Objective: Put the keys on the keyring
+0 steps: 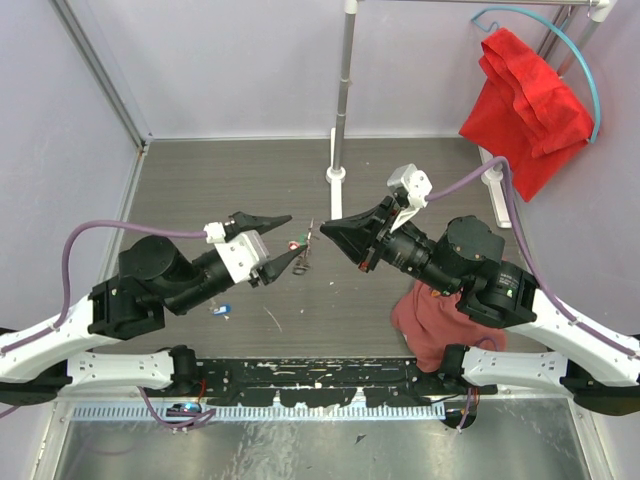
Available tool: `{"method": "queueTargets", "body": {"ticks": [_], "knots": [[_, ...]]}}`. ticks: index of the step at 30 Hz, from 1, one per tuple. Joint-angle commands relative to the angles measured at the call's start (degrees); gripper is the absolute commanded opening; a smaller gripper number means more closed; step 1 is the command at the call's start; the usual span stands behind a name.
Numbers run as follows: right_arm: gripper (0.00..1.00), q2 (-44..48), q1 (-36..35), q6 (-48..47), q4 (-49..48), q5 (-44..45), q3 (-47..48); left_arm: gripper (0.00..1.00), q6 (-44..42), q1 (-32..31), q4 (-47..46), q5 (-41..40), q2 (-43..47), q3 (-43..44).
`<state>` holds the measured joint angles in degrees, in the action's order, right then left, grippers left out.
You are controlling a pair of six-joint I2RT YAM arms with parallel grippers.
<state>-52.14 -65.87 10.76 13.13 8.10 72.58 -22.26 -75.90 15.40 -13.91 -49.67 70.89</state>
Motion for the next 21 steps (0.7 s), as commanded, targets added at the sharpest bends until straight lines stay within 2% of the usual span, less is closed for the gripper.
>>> {"method": "queueTargets", "body": {"ticks": [1, 4, 10, 15, 21], "knots": [[0.01, 1.0, -0.1, 0.6, -2.8, 0.7, 2.8, 0.57, -0.2, -0.4, -0.9, -3.8, -0.1, 1.3], [0.01, 0.7, -0.1, 0.9, -2.9, 0.5, 2.9, 0.60, -2.6, -0.6, -0.9, -0.7, 0.2, 0.9], [0.01, 0.2, 0.0, 1.4, -2.9, 0.6, 2.9, 0.59, -3.3, -0.8, -2.2, 0.5, -0.5, 1.5], [0.01, -0.3, -0.1, 2.1, -3.6, -0.4, 3.1, 0.62, -4.9, -1.0, -2.3, 1.1, -1.3, 1.4], [0.01, -0.9, -0.1, 2.9, -4.3, -0.7, 2.8, 0.52, -5.2, -1.3, -2.3, -1.7, -3.7, 3.8]]}}
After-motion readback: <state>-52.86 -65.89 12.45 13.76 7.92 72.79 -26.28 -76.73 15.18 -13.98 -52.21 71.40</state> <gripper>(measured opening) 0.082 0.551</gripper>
